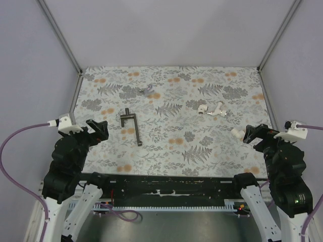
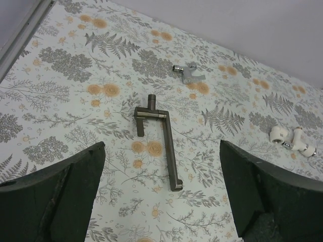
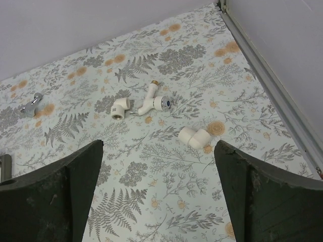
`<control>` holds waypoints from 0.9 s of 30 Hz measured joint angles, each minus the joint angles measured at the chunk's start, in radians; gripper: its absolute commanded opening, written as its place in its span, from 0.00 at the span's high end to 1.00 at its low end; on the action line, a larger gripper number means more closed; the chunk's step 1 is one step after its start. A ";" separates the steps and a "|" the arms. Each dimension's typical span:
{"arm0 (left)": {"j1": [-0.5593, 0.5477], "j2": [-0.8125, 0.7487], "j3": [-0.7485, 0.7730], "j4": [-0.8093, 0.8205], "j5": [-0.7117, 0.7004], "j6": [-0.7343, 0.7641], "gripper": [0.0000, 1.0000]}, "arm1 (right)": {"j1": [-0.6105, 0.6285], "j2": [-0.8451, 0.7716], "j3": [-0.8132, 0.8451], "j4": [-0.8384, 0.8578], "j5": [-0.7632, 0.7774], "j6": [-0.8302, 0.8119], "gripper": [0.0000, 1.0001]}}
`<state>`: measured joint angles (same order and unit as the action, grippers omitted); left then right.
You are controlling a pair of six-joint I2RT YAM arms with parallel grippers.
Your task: Install the water faucets
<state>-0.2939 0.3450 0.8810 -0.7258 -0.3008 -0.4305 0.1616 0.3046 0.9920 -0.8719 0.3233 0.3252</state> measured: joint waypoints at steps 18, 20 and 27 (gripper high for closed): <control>0.000 0.103 -0.004 0.028 -0.016 0.003 0.02 | 0.000 0.097 -0.030 0.025 -0.183 0.032 0.02; 0.000 0.121 -0.004 0.034 -0.014 0.013 0.00 | 0.000 0.159 -0.029 0.032 -0.193 0.043 0.02; 0.000 0.186 -0.003 0.049 -0.003 0.088 0.00 | 0.000 0.447 -0.009 0.048 -0.178 0.106 0.02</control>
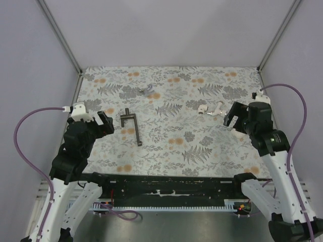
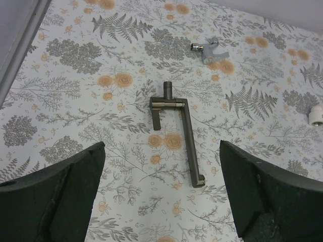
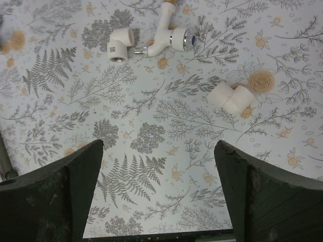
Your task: Install the water faucets
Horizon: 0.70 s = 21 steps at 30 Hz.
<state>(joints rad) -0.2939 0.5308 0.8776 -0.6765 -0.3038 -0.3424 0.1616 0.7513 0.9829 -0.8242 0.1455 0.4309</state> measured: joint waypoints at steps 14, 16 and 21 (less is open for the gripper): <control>0.000 0.010 -0.042 0.040 0.088 0.098 0.00 | 0.000 0.598 0.206 0.011 0.053 0.068 0.02; 0.000 0.007 -0.063 0.039 0.090 0.098 0.00 | 0.000 0.689 0.241 0.018 0.064 0.068 0.03; 0.000 -0.012 -0.100 0.034 0.116 0.098 0.00 | -0.003 0.877 0.322 0.050 0.097 0.067 0.12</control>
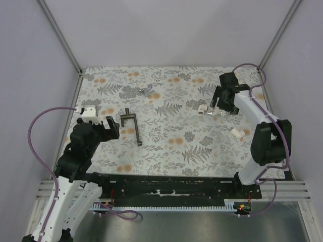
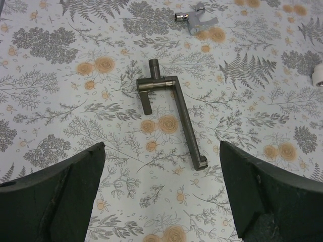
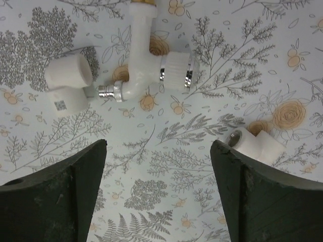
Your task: Install the water faucets
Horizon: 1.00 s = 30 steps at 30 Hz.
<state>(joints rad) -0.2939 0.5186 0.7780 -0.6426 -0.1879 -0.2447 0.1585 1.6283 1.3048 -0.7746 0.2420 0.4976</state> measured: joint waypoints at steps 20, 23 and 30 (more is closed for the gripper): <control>0.000 -0.007 -0.010 -0.013 0.096 -0.001 0.00 | -0.044 0.492 0.327 0.082 0.071 -0.031 0.53; 0.000 -0.006 -0.014 -0.013 0.115 -0.002 0.00 | -0.043 0.515 0.330 0.081 0.054 -0.054 0.53; 0.000 0.031 -0.015 -0.008 0.172 -0.010 0.00 | -0.043 0.522 0.332 0.084 0.006 -0.103 0.68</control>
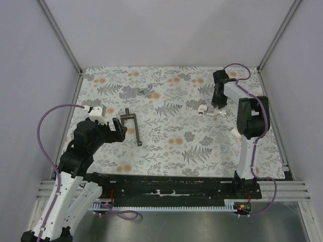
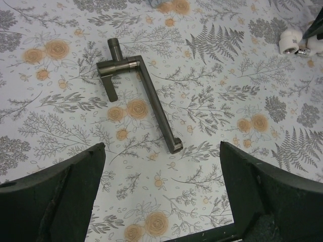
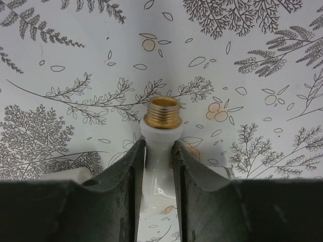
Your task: Install the water faucets
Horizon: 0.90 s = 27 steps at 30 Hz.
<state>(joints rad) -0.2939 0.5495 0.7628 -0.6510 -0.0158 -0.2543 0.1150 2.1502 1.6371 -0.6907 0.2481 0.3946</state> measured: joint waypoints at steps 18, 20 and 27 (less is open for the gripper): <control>0.000 0.233 0.000 0.199 0.322 -0.215 0.00 | 0.142 -0.520 -0.365 0.082 -0.111 -0.137 1.00; -0.001 0.264 0.000 0.239 0.365 -0.257 0.00 | 0.198 -0.623 -0.398 0.108 -0.160 -0.154 1.00; -0.046 0.401 0.071 0.336 0.473 -0.391 0.00 | 0.444 -0.872 -0.484 0.216 -0.328 -0.277 1.00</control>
<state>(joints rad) -0.3397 0.9504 0.8333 -0.3153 0.4572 -0.6456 0.5587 1.2785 1.1526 -0.4747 -0.0803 0.1173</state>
